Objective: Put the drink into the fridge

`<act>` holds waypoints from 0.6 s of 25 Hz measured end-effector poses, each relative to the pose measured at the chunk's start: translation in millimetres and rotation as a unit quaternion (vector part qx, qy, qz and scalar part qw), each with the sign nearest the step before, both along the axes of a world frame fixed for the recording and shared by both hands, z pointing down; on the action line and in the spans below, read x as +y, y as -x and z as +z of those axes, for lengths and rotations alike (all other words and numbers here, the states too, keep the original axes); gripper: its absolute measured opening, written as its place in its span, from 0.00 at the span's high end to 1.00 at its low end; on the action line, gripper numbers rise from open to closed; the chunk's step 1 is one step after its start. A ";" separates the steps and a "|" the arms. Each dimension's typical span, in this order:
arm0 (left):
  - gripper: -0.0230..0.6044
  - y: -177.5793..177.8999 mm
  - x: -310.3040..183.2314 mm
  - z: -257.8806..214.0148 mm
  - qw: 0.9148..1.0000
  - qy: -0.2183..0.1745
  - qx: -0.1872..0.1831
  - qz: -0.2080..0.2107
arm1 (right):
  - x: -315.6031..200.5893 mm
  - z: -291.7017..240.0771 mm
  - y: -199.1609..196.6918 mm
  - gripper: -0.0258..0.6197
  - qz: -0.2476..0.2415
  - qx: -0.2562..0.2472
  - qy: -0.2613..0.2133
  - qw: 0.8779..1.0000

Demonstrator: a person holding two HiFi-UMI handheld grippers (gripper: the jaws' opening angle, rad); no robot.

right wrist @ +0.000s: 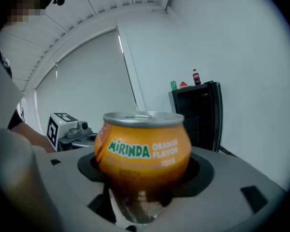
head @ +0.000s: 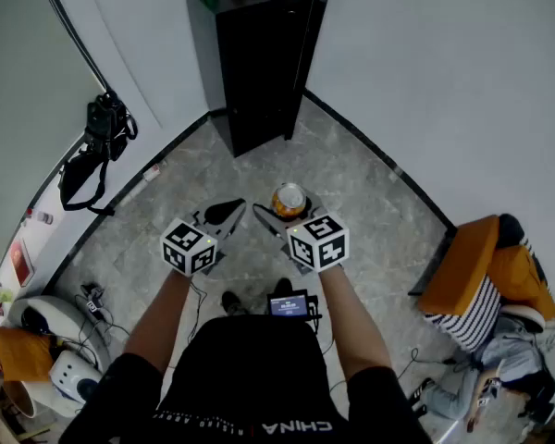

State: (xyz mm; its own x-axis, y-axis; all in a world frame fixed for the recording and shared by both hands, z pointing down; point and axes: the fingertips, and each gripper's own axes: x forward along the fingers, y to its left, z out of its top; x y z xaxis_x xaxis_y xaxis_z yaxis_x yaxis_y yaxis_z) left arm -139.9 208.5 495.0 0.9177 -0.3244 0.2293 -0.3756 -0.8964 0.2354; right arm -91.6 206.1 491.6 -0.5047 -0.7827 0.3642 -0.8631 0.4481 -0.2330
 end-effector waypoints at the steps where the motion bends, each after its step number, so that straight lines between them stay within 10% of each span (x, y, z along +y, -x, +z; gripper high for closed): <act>1: 0.94 -2.5 -0.8 0.2 1.000 -0.002 -0.003 0.001 | -0.9 0.5 -2.6 0.43 0.000 -0.001 -0.001 1.000; 15: 0.94 -20.3 -7.5 -6.9 1.000 0.002 -0.002 -0.011 | -10.1 -1.9 -24.4 0.43 -0.009 -0.038 -0.002 0.999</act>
